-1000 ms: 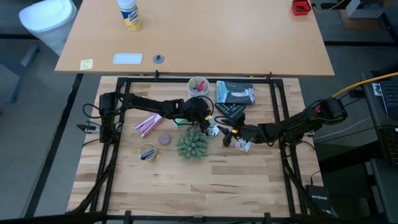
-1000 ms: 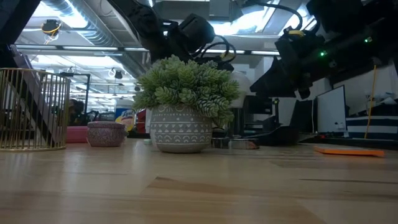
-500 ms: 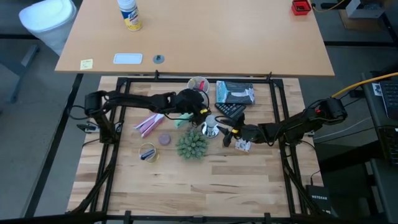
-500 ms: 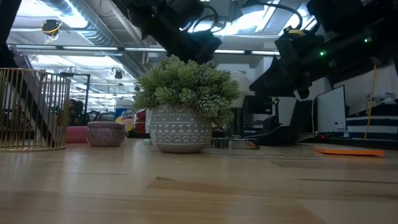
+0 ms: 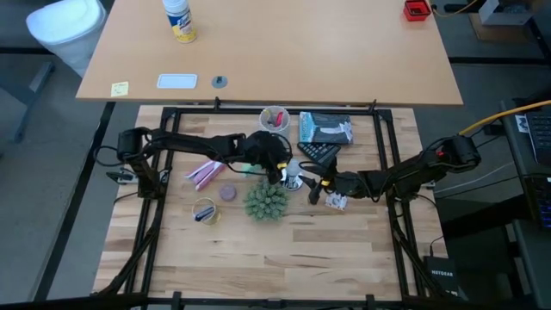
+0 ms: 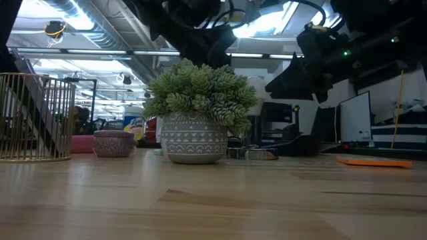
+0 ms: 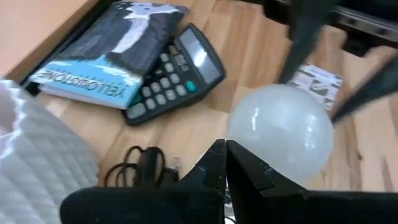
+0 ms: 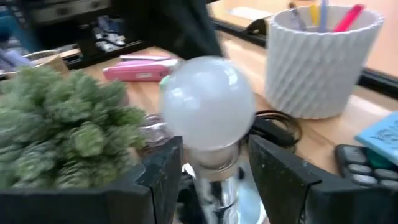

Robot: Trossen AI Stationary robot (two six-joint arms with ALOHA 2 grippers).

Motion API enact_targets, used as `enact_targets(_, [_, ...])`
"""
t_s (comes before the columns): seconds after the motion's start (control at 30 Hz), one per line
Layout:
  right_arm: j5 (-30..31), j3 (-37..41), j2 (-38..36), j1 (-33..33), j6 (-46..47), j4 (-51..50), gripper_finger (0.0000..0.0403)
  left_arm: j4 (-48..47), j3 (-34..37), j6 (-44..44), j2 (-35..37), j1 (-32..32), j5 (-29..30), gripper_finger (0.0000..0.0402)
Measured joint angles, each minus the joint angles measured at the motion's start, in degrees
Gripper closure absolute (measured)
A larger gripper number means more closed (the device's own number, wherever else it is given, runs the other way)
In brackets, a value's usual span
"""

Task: Screw lightbulb
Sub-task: Remove the lightbulb from the silver desk lamp, then return to Home Position

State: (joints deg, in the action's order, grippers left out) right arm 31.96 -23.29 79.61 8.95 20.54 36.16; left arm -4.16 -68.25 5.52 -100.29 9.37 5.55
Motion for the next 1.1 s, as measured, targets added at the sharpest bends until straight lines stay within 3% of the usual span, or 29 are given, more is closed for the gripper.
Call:
enact_targets(0.6, [1.55,0.02,-0.07,-4.15,-0.05,-0.28,0.0217,-2.9,0.0,2.19,0.15,-2.92,0.7,0.04])
enact_targets(0.8, [6.43,0.04,0.0,-4.42,-0.05,-0.8,0.0217,-2.68,0.0,2.12,0.15,-4.07,-2.45,0.04])
enact_targets(1.1, [4.88,-0.07,0.02,-5.88,-0.05,-1.37,0.0217,-2.75,0.02,1.53,-0.13,-5.66,-0.78,0.04])
